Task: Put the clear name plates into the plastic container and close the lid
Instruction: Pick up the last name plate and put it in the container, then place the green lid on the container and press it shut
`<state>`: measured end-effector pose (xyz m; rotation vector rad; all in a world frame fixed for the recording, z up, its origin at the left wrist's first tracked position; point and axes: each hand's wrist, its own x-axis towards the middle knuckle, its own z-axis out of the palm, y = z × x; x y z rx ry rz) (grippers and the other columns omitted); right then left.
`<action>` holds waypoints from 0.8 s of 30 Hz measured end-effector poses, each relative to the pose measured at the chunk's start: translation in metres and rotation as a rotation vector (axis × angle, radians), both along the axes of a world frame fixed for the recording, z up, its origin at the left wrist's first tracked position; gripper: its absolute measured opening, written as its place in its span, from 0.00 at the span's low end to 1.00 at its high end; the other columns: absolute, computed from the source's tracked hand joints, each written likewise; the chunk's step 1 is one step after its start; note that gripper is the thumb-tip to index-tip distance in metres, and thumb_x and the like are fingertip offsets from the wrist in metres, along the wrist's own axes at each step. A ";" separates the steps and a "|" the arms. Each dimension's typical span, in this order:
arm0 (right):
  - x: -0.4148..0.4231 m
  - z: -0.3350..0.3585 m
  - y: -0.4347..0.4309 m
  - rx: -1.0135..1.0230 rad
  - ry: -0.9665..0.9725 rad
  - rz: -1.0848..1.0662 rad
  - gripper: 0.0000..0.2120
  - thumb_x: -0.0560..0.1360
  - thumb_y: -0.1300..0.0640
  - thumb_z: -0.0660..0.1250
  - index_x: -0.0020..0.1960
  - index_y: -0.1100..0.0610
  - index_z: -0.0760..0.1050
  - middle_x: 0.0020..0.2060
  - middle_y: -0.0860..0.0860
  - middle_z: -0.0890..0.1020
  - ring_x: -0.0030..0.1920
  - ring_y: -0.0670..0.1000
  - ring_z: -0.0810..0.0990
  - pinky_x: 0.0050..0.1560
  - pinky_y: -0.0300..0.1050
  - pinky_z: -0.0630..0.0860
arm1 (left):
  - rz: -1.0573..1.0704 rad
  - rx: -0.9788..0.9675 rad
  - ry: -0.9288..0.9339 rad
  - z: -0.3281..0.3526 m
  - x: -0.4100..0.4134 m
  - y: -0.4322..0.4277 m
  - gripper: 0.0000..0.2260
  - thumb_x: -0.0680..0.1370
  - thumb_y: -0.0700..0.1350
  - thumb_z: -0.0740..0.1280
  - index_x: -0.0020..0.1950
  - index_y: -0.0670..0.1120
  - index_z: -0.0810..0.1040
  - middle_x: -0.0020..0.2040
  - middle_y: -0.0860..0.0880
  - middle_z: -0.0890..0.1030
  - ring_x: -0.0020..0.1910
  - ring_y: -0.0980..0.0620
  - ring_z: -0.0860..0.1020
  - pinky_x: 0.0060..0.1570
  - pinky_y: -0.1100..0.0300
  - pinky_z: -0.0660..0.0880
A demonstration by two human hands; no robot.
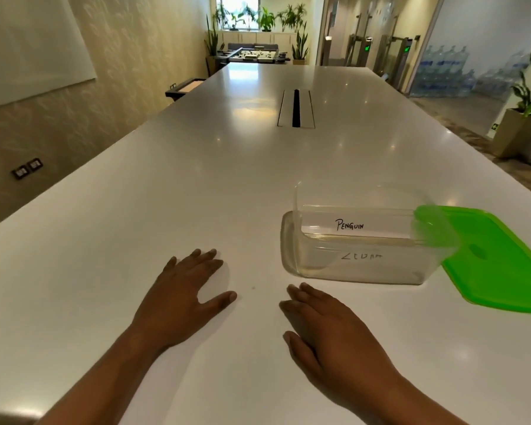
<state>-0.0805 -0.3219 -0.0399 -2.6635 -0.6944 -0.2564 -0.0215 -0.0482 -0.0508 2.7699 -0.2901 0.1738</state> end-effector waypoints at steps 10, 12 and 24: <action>0.004 -0.004 -0.006 0.055 0.024 0.019 0.21 0.76 0.44 0.60 0.67 0.49 0.72 0.70 0.47 0.72 0.72 0.46 0.64 0.70 0.39 0.56 | 0.008 -0.003 0.009 0.000 -0.001 -0.002 0.40 0.70 0.77 0.50 0.75 0.56 0.66 0.77 0.61 0.61 0.76 0.62 0.54 0.76 0.54 0.50; 0.004 -0.006 -0.008 0.060 0.036 0.017 0.21 0.76 0.43 0.60 0.67 0.47 0.71 0.71 0.46 0.70 0.73 0.44 0.62 0.70 0.38 0.57 | 0.013 -0.026 0.008 0.000 -0.002 -0.003 0.39 0.70 0.77 0.50 0.75 0.56 0.67 0.77 0.61 0.62 0.76 0.62 0.54 0.76 0.54 0.50; 0.006 0.005 -0.006 0.288 0.046 -0.051 0.16 0.72 0.49 0.70 0.59 0.48 0.78 0.62 0.40 0.77 0.65 0.39 0.71 0.61 0.45 0.72 | -0.036 -0.063 0.004 -0.005 -0.002 0.001 0.34 0.73 0.70 0.55 0.73 0.53 0.69 0.77 0.57 0.63 0.76 0.60 0.56 0.76 0.53 0.51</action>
